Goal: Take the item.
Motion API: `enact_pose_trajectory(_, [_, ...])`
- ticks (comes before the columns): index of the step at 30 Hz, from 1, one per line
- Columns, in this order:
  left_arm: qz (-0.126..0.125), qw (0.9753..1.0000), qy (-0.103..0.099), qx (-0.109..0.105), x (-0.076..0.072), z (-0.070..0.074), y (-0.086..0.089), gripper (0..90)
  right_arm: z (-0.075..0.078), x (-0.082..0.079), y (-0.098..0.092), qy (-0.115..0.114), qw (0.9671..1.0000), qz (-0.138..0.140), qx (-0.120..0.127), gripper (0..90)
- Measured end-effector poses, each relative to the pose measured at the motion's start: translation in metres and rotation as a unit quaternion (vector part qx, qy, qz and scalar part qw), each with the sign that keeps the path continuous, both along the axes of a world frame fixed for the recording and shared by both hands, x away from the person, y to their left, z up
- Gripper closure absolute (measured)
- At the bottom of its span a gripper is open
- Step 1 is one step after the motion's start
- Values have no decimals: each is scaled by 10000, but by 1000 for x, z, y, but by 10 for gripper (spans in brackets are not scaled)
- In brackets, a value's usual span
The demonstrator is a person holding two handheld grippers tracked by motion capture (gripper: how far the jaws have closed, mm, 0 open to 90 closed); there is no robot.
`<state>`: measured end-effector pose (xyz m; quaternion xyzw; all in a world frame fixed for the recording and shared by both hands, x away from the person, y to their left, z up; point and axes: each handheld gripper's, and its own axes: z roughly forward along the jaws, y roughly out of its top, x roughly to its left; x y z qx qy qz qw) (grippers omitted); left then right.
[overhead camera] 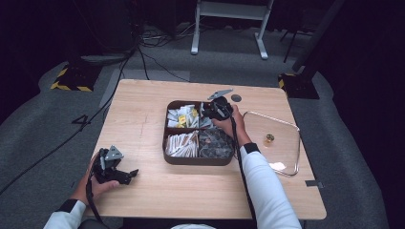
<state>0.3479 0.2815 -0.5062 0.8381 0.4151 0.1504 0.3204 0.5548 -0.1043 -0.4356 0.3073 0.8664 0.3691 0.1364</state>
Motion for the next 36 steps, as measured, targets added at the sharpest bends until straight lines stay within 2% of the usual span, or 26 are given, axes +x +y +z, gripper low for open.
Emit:
enact_pose_trajectory(11, [23, 10000, 15, -21, -1, 0, 0, 5, 14, -13, -16, -204, 9996, 36, 186, 889])
enact_pose_trajectory(23, [25, 10000, 14, -22, -1, 0, 0, 5, 34, -36, -29, -469, 9978, 245, 410, 889])
enact_pose_trajectory(31, [31, 10000, 15, -22, -1, 0, 0, 4, 38, -50, -38, -487, 9969, 371, 492, 889])
enact_pose_trajectory(36, [27, 10000, 15, -24, -1, 0, 0, 4, 40, -63, -51, -578, 9957, 433, 573, 889])
